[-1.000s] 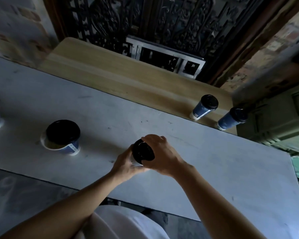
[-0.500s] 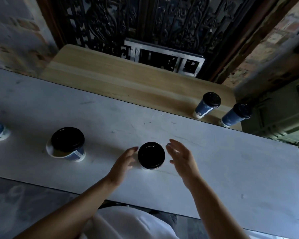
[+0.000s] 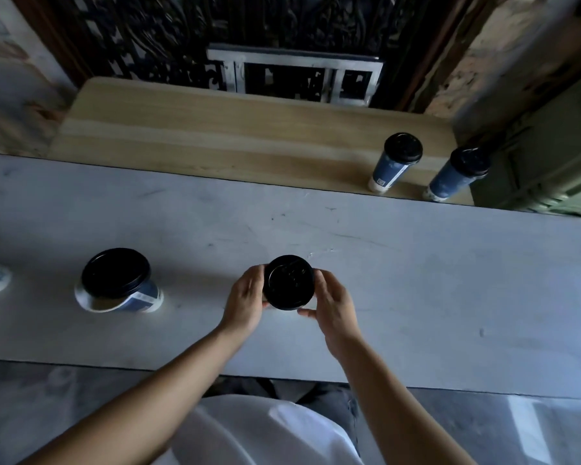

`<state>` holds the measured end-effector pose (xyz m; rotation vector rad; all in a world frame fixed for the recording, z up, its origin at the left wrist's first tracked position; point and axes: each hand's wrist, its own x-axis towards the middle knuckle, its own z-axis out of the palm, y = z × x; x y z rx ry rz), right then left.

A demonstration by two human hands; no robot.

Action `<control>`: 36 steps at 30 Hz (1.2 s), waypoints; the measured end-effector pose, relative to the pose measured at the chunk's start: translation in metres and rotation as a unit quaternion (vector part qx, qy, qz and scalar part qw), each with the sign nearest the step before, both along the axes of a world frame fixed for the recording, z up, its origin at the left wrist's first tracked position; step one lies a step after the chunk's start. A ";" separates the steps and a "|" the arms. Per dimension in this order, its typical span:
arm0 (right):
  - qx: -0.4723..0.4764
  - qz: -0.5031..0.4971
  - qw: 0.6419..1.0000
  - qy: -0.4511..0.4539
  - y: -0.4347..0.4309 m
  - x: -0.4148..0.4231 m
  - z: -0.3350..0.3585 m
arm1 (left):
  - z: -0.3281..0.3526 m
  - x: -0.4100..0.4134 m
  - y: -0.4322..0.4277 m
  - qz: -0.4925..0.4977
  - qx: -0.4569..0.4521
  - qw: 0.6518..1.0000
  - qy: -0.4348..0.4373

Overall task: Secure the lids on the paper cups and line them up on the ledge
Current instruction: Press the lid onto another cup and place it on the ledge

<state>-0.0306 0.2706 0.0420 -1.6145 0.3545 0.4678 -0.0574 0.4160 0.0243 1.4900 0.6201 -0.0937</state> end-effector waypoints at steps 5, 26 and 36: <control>0.030 -0.034 0.999 0.015 0.010 -0.001 0.000 | -0.001 0.004 -0.005 0.001 0.038 0.999 -0.032; 0.076 -0.002 0.995 0.072 -0.009 0.009 -0.003 | 0.008 0.012 0.001 0.020 0.079 0.996 0.021; 0.099 -0.036 0.990 0.093 0.002 0.018 0.002 | 0.001 0.017 0.009 -0.056 0.223 0.971 -0.062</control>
